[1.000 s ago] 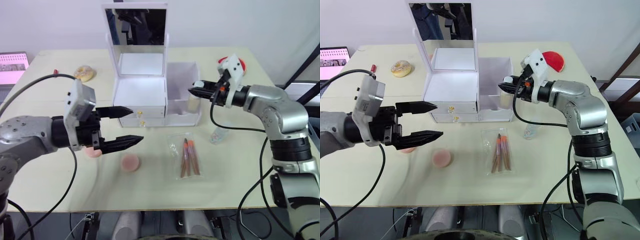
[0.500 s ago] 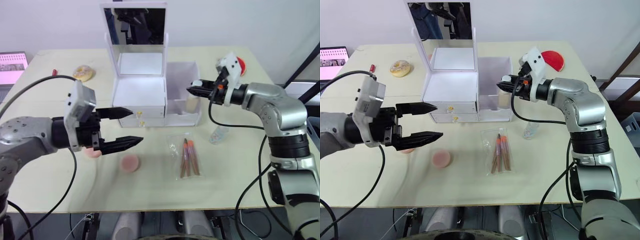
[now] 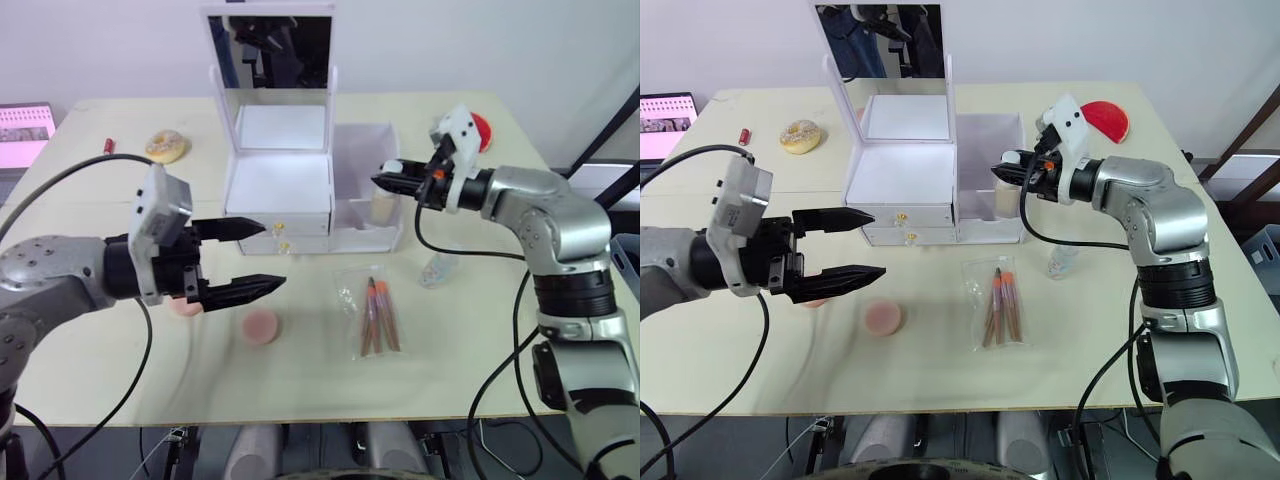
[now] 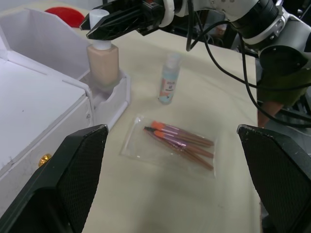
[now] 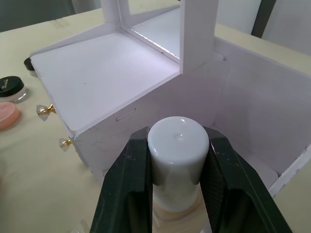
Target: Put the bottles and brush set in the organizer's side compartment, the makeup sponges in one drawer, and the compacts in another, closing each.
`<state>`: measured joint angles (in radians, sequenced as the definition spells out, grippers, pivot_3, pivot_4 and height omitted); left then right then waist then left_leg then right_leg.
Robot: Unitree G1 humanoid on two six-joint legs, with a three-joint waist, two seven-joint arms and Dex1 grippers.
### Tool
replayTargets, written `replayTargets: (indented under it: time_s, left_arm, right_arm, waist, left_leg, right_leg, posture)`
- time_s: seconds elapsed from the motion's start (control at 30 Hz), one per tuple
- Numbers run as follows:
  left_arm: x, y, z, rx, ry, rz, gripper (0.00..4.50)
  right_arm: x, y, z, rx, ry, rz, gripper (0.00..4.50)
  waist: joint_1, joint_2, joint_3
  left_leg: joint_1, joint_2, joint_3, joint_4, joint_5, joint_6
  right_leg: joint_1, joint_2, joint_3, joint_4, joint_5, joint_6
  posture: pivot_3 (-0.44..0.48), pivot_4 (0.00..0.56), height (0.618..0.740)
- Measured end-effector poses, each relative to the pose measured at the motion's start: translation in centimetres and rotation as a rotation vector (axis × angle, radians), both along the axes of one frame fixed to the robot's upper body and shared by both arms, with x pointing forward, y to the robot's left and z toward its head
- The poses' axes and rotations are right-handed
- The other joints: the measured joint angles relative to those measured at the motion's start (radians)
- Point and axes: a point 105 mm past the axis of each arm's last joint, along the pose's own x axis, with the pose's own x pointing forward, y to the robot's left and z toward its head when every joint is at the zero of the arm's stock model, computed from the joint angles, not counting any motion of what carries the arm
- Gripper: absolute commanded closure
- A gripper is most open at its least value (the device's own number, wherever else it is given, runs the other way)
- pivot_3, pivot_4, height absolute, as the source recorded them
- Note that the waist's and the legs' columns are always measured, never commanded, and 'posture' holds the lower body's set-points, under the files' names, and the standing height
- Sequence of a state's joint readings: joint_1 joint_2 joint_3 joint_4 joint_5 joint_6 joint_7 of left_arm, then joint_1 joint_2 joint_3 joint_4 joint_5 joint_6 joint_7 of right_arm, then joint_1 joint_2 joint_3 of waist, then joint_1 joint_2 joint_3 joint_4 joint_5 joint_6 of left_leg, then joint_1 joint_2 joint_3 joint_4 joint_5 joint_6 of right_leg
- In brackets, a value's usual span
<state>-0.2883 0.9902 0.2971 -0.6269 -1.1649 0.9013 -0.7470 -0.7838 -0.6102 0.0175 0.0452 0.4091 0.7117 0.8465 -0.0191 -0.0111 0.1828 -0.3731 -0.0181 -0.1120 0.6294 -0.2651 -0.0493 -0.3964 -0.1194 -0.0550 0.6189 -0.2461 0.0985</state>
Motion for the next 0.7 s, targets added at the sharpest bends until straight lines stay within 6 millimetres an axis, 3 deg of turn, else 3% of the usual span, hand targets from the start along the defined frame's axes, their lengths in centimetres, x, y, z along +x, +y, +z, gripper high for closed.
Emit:
replayTargets:
  time_s: [0.3, 0.7]
  left_arm:
    - [0.0, 0.0, -0.1, 0.001, 0.003, -0.001, 0.00]
    - [0.0, 0.2, -0.2, 0.011, 0.009, 0.002, 0.00]
  right_arm:
    - [0.0, 0.5, -0.4, 0.009, -0.014, 0.016, 3.71]
    - [-0.6, 1.2, 1.3, 0.044, 0.044, 0.061, 3.71]
  waist:
    - [-0.001, -0.001, -0.001]
    - [0.005, 0.001, 0.001]
  left_leg:
    - [0.001, 0.000, 0.000, 0.001, 0.000, 0.000]
    - [-0.003, 0.001, 0.000, -0.002, 0.000, 0.000]
  right_leg:
    - [0.001, 0.001, 0.000, 0.001, 0.000, -0.002]
    - [-0.003, 0.001, 0.000, -0.002, 0.001, 0.002]
  posture:
    - [0.000, 0.150, 0.739]
    - [0.000, 0.150, 0.739]
